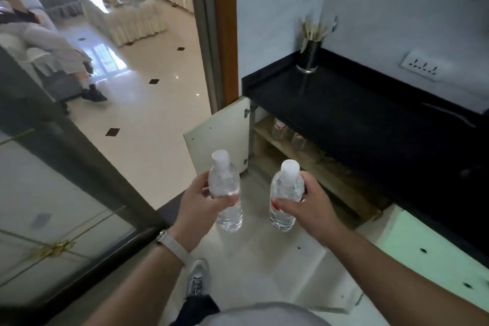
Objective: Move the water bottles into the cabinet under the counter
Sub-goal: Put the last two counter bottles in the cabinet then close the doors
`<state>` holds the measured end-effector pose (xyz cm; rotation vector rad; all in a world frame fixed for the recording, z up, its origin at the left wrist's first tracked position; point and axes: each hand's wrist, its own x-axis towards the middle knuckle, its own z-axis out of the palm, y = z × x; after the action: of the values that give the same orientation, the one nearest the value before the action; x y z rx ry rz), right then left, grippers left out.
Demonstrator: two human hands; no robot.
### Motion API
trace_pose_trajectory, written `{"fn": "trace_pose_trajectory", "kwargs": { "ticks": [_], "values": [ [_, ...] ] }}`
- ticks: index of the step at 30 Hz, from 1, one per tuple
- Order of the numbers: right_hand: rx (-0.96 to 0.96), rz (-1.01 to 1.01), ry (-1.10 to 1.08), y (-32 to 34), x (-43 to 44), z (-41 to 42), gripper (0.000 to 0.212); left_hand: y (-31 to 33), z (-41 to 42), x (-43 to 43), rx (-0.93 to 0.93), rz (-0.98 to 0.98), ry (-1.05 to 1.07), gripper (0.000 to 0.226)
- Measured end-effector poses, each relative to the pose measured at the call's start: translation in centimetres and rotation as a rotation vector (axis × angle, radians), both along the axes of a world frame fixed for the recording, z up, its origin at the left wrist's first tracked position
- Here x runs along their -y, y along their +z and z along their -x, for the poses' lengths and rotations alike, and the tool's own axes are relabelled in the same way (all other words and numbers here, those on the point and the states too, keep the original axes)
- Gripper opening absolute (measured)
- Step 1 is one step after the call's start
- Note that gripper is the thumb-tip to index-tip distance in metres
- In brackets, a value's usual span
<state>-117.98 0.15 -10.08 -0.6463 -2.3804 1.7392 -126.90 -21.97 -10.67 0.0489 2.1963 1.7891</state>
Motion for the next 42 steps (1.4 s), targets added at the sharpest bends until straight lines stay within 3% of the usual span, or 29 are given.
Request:
{"fn": "trace_pose_trajectory", "kwargs": {
  "ticks": [9, 15, 23, 42],
  "values": [
    [0.083, 0.001, -0.376, -1.1, 3.2, 7.8, 0.047, -1.1, 16.2, 0.4, -0.006, 0.047, -0.371, 0.056],
    [0.131, 0.008, -0.578, -0.6, 5.5, 9.6, 0.051, -2.5, 22.5, -0.9, -0.022, 0.119, -0.549, 0.055],
    [0.136, 0.056, -0.771, -1.3, 3.3, 7.7, 0.054, -2.7, 22.7, -7.4, -0.015, 0.112, -0.762, 0.054],
    [0.172, 0.201, -0.924, -6.4, -5.7, 7.4, 0.056, -6.0, 22.0, -19.5, -0.043, 0.24, -0.891, 0.062]
  ]
}}
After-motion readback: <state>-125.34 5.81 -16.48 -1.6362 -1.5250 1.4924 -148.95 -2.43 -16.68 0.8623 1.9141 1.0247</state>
